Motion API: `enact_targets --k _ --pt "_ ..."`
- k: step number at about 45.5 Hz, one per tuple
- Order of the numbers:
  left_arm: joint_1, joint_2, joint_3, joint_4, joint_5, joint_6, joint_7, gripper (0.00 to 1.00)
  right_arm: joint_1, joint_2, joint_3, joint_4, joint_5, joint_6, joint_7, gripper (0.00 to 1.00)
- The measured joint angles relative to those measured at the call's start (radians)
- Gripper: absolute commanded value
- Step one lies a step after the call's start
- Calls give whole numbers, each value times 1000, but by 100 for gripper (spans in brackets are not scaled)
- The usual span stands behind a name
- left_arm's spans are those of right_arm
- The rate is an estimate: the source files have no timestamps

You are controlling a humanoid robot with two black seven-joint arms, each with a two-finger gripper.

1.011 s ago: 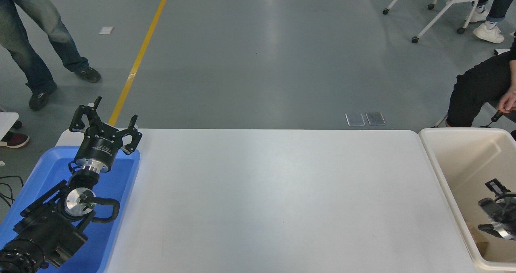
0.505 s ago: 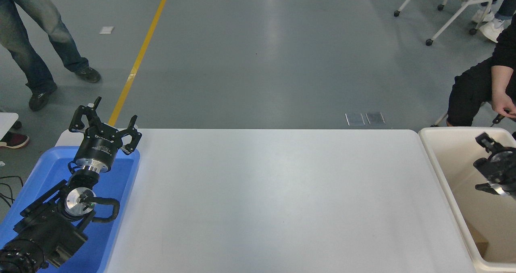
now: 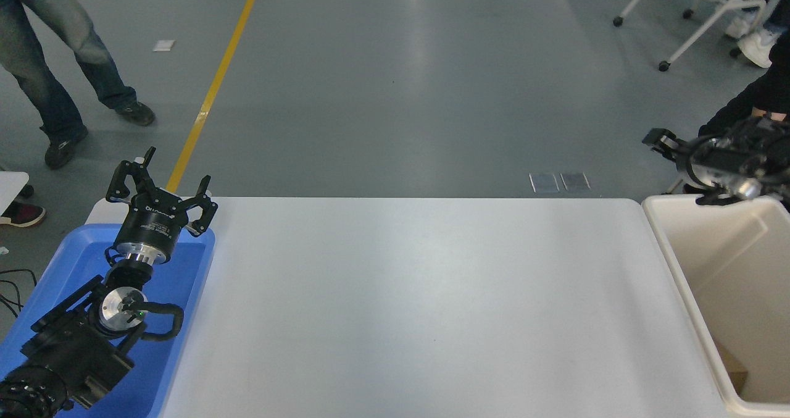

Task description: Pick up paper ball place in dustbin

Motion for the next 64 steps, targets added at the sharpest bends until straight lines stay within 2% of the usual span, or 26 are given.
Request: enact_targets --k 11,31,44,64 --pt "1 0 1 0 1 0 0 99 259 -7 -81 237 1 240 -1 100" --pt "1 0 1 0 1 0 0 99 522 -27 -126 428 2 563 0 100" --pt "1 0 1 1 1 1 0 99 609 -32 -95 462 0 637 1 100" --pt "1 0 1 1 1 2 0 99 618 1 -62 467 -15 658 1 100"
